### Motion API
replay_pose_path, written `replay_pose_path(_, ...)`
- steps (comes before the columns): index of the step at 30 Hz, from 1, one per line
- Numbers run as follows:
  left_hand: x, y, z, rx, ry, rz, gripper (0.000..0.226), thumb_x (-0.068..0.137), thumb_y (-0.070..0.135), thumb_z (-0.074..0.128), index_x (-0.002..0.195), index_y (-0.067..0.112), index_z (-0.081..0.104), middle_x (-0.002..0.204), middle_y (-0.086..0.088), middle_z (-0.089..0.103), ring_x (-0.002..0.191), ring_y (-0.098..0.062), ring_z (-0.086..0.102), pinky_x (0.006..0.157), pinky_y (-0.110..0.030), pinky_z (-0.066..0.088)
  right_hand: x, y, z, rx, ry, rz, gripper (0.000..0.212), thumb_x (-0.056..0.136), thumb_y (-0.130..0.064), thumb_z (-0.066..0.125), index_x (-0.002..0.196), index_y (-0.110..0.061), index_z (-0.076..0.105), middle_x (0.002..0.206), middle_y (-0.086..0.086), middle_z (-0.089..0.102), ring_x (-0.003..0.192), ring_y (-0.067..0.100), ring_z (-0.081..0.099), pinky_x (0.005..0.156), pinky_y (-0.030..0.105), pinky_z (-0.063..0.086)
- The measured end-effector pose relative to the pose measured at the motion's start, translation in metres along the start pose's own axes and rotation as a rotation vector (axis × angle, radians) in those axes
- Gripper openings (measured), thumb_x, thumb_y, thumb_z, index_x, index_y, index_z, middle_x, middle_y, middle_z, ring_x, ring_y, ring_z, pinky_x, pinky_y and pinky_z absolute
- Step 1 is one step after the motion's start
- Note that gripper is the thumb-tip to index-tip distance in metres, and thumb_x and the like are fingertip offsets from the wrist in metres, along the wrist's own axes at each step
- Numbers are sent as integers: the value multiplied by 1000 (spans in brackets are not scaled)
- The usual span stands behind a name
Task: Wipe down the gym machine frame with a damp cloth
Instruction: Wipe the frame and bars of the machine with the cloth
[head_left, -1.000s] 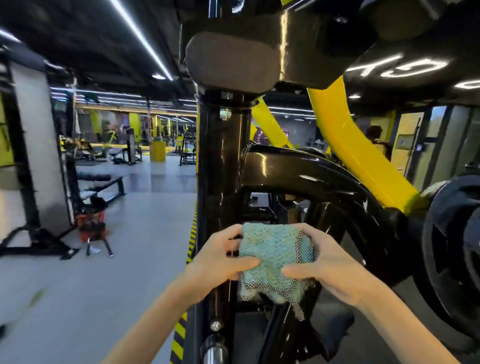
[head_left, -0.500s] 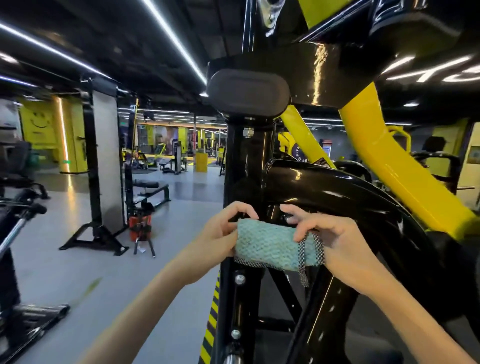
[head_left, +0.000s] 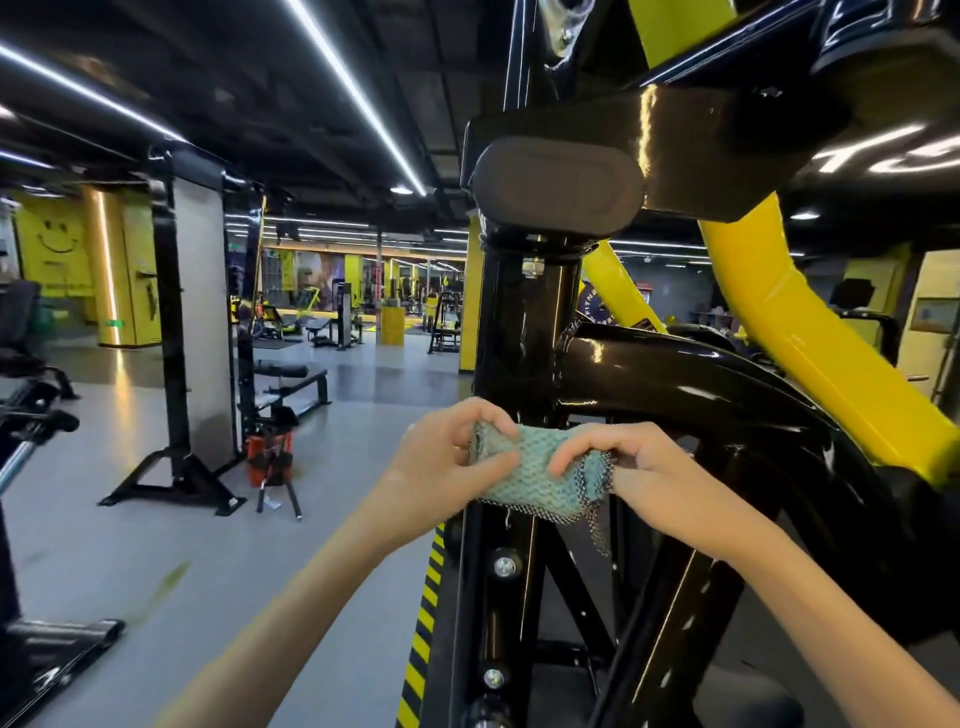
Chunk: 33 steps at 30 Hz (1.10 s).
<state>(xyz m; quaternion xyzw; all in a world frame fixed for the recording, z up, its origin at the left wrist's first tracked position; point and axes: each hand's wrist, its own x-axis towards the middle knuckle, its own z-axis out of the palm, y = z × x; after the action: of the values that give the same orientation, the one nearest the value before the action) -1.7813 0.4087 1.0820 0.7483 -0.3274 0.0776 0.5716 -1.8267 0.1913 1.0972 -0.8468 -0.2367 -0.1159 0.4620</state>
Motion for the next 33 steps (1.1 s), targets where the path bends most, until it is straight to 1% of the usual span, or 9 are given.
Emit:
replay_pose_path(5,6,0,13,416,323,39,41,88,20,71,118,33,48,90,1,70,89,-20,63,74,-30,52,12,-5,26,212,312,168,40,88,1,65,119,-23,59,98,1,74,93,17,71,84,36,59)
replay_pose_path(8,10,8,26,543,418,25,35,93,27,66,125,27,51,96,1,64,90,-12,45,66,-19,33,17,-5,46,114,583,102,34,76,0,78,97,-23,65,92,-6,71,88,1,68,76,20,57)
replay_pose_path(11,7,13,39,388,346,82,24,99,23,55,120,32,56,91,3,64,86,-10,52,59,-18,37,21,-5,59,-61,711,-76,40,76,4,76,88,-32,65,88,-15,69,89,-6,65,80,14,53)
replay_pose_path(15,3,11,42,-34,142,145,22,99,19,47,114,27,61,73,9,63,66,0,57,63,-17,44,20,1,68,-102,737,-267,43,82,7,66,112,-24,66,110,-10,68,108,-1,61,92,14,48)
replay_pose_path(19,7,-1,40,-364,-21,31,53,84,29,49,137,32,54,126,9,65,121,-7,58,108,-37,43,15,11,73,-96,590,-320,59,84,-12,69,133,-38,49,141,-13,49,136,5,41,109,18,36)
replay_pose_path(23,14,-10,33,-409,-99,50,59,86,35,48,145,37,39,145,17,50,135,0,44,117,-28,34,24,23,65,-266,670,-393,68,80,-1,76,136,-26,48,145,3,50,135,13,47,109,26,40)
replay_pose_path(27,24,-22,18,3,-92,211,50,97,40,40,146,39,32,150,28,36,141,11,27,119,-16,19,36,28,46,-443,776,-514,62,76,14,72,130,-10,55,129,6,61,124,13,56,106,29,45)
replay_pose_path(30,42,-25,-8,634,155,492,56,101,38,32,153,23,17,163,10,10,150,1,-2,122,-19,0,53,25,29,-721,820,-574,50,81,9,63,130,3,56,127,17,62,122,24,57,105,40,46)
replay_pose_path(33,81,-29,-38,1102,199,684,61,101,24,35,155,7,12,164,-7,5,153,-16,-7,123,-26,-7,74,16,15,-1001,806,-677,41,87,-4,49,125,4,61,126,19,64,122,29,58,109,38,41)
